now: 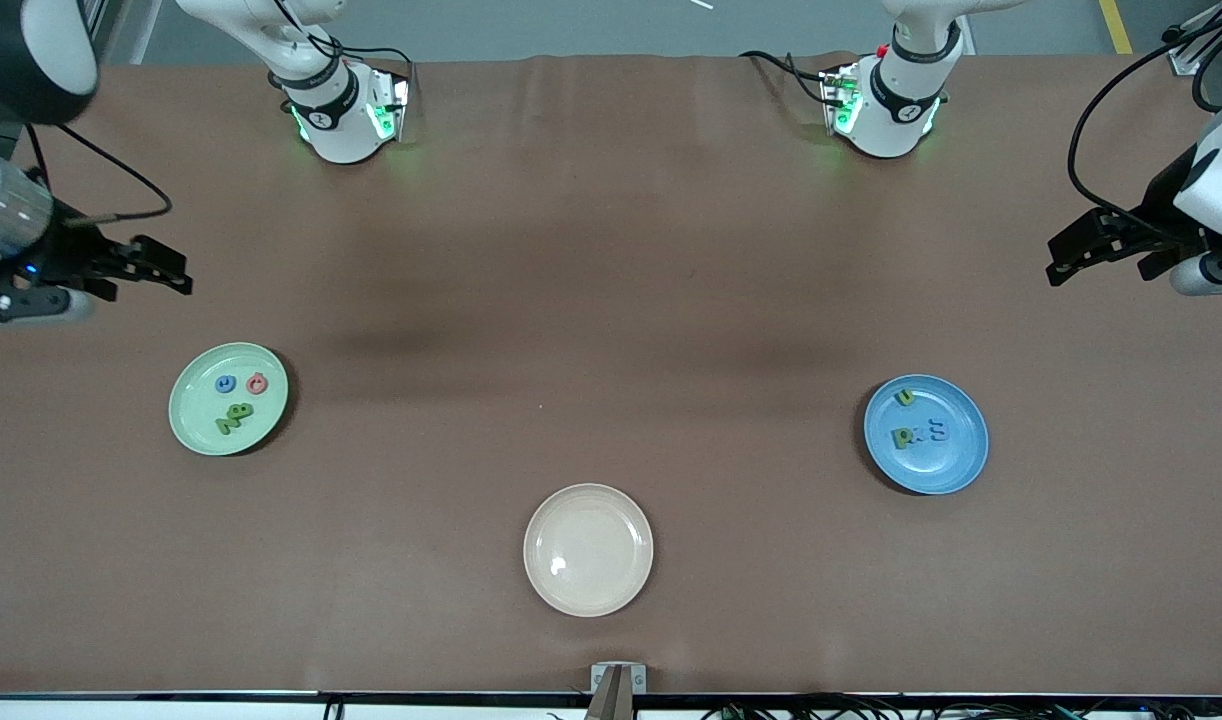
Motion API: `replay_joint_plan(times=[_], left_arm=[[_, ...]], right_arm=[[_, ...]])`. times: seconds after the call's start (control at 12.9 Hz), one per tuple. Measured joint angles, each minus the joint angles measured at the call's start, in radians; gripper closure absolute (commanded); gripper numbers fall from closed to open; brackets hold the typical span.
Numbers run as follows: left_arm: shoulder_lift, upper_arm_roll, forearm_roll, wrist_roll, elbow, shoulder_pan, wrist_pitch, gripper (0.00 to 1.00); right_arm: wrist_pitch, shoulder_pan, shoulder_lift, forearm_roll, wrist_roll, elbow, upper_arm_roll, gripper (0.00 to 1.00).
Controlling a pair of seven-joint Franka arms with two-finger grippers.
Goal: Sort upper and lower case letters into plates
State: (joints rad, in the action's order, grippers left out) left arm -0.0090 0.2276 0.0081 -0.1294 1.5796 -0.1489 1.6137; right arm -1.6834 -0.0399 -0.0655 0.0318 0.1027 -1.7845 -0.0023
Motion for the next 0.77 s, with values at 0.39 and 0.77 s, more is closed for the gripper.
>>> replay_joint_plan(times=[0.39,0.77], left_arm=[[-0.001,0.000,0.000,0.000,0.000,0.000,-0.008,0.00],[-0.028,0.005,0.000,-0.026,0.016,0.001,-0.018,0.00]], right_arm=[[0.031,-0.001,0.018,0.000,-0.002,0.158,-0.004,0.00],[0.043,-0.014,0.034,0.000,-0.005,0.234,-0.008,0.00]])
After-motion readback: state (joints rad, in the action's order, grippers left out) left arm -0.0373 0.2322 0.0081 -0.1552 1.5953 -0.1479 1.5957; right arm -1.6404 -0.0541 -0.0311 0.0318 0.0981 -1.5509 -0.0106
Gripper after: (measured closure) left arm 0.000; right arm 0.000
